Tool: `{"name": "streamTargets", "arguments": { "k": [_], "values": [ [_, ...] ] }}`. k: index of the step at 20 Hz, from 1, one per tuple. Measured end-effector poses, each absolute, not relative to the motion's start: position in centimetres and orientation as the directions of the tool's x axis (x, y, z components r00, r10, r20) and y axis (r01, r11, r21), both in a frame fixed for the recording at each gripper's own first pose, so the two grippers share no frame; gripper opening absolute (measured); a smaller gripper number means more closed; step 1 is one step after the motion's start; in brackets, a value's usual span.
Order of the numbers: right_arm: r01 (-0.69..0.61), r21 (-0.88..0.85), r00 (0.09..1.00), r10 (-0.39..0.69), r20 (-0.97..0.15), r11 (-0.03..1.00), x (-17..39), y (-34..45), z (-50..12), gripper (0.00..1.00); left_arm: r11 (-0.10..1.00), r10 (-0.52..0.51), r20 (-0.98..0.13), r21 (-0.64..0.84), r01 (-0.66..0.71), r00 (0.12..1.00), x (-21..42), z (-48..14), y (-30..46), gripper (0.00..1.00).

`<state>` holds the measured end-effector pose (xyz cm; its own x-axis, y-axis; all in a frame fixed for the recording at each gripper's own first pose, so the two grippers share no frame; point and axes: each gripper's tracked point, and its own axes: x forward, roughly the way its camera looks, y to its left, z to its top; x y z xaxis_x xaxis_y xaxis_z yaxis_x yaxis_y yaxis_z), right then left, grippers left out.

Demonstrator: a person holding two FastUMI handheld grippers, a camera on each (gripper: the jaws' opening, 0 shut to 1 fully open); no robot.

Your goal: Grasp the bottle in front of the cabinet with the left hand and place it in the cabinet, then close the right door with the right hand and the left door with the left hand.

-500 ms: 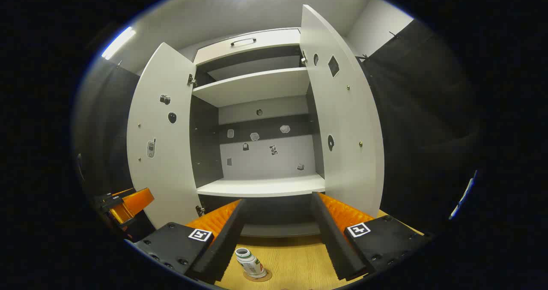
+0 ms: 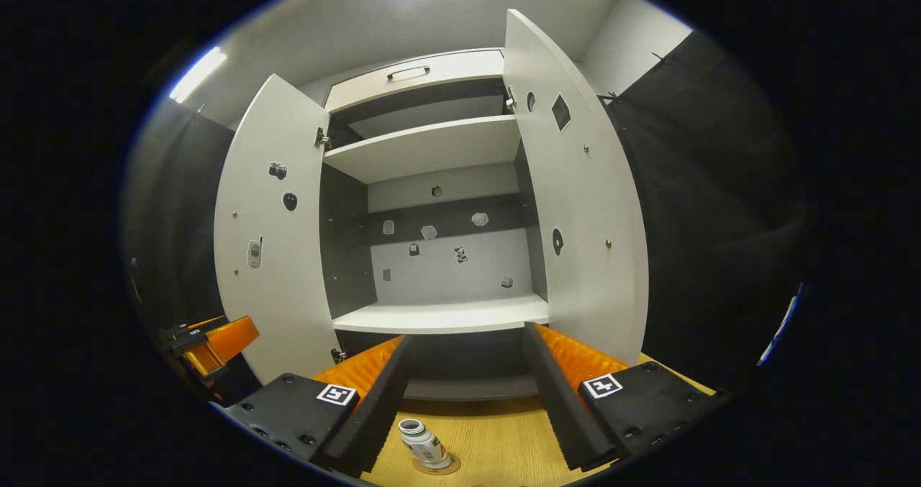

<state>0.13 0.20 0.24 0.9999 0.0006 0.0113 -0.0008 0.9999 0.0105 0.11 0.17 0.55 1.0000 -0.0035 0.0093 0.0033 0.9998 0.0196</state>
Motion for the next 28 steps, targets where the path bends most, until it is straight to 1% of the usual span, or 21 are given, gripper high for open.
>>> {"name": "streamTargets", "arguments": {
  "k": [8,11,12,13,16,18,20,21,25,28],
  "values": [
    [0.018,0.013,1.0,-0.018,0.012,1.0,-0.3,-0.6,0.2,0.98,1.0,-0.024,0.005,0.006,0.024,1.0,0.5,0.2,-0.7,0.95],
    [0.027,0.001,1.0,-0.027,0.009,1.0,-0.8,-1.2,0.3,0.98,0.997,-0.064,0.004,-0.03,0.064,0.998,1.4,-0.3,-2.5,0.95],
    [0.031,-0.005,0.999,-0.031,0.01,1.0,-1.0,-1.5,0.4,0.98,0.995,-0.089,-0.003,-0.047,0.089,0.996,1.8,-0.8,-3.5,0.92],
    [0.033,-0.01,0.999,-0.033,0.011,0.999,-1.2,-1.8,0.5,0.98,0.992,-0.112,-0.011,-0.066,0.111,0.994,2.1,-1.5,-4.6,0.95],
    [0.045,-0.007,0.999,-0.045,0.004,0.999,-1.8,-2.7,0.5,0.98,0.985,-0.155,-0.063,-0.08,0.15,0.986,3.3,-5.3,-7.3,0.95],
    [0.052,-0.009,0.999,-0.052,-0.003,0.999,-2.1,-3.3,0.5,0.98,0.978,-0.2,-0.117,-0.08,0.192,0.973,3.5,-8.7,-9.7,0.95],
    [0.063,-0.018,0.998,-0.063,-0.005,0.998,-2.4,-4.0,0.5,0.98,0.965,-0.254,-0.149,-0.104,0.241,0.956,3.5,-11.8,-12.1,0.95],
    [0.069,-0.022,0.998,-0.069,-0.005,0.997,-2.6,-4.3,0.6,0.98,0.963,-0.263,-0.167,-0.11,0.247,0.95,3.6,-13.3,-12.6,0.95],
    [0.085,-0.04,0.996,-0.086,-0.005,0.996,-3.3,-5.3,0.8,0.98,0.974,-0.226,-0.256,-0.077,0.214,0.94,4.1,-20.0,-12.6,0.95],
    [0.093,-0.065,0.996,-0.094,-0.008,0.993,-3.6,-5.9,0.8,0.98,0.974,-0.228,-0.334,-0.094,0.208,0.915,3.4,-25.1,-12.9,0.95]
  ]
}}
